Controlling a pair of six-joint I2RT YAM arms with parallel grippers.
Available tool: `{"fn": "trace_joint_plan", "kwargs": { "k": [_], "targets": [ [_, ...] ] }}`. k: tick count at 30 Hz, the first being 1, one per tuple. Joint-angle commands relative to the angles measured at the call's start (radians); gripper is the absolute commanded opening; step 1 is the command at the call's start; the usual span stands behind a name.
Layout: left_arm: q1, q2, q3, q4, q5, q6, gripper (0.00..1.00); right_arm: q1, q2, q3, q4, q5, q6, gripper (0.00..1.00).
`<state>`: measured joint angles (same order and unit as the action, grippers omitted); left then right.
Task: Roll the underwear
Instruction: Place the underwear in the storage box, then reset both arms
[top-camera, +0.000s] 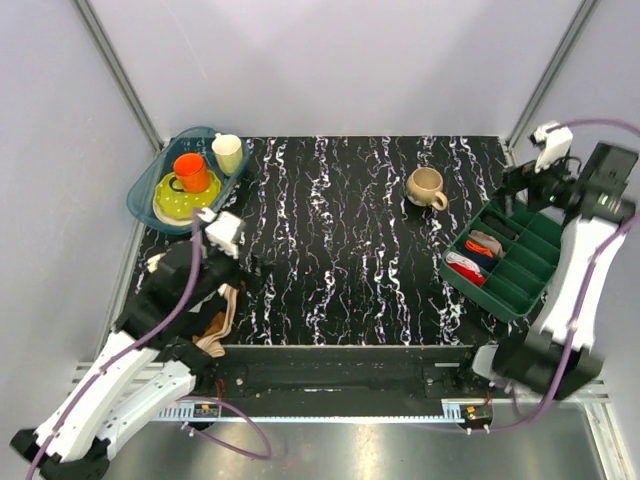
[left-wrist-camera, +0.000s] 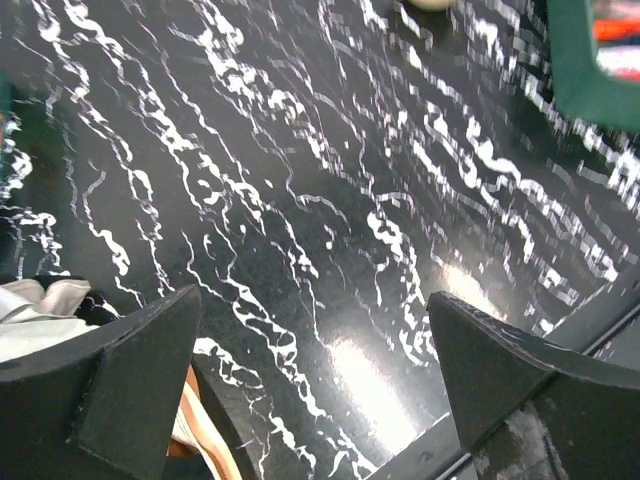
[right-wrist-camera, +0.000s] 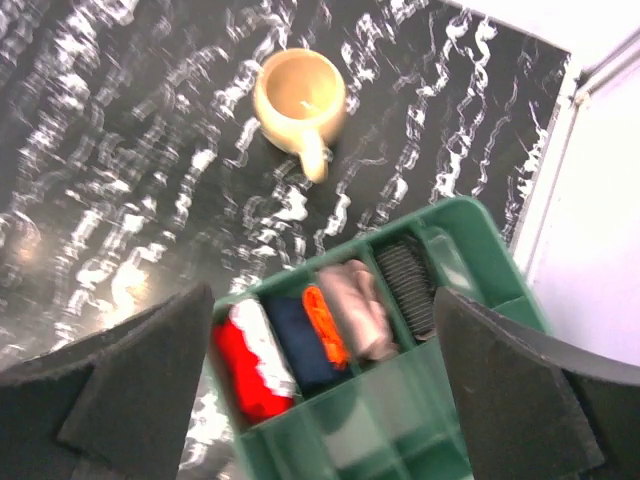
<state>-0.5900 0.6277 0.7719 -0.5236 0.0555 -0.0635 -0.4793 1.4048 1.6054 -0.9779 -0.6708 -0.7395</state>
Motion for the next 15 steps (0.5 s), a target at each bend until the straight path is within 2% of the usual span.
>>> {"fn": "trace_joint_plan", "kwargs": {
  "k": [1,3,6,15],
  "targets": [
    [0.042,-0.095,0.09,-0.015,0.001,-0.162,0.99,0.008,-0.327,-0.307,0.5,-0.133,0.659,1.0],
    [0.042,-0.114,0.15,-0.048,-0.014,-0.209,0.99,0.008,-0.41,-0.397,0.542,0.009,0.788,1.0],
    [0.042,-0.134,0.214,-0.117,-0.048,-0.234,0.99,0.008,-0.474,-0.362,0.469,0.115,0.835,1.0],
    [0.042,-0.146,0.262,-0.207,-0.051,-0.245,0.99,0.008,-0.491,-0.279,0.397,0.137,0.772,1.0]
  ]
}}
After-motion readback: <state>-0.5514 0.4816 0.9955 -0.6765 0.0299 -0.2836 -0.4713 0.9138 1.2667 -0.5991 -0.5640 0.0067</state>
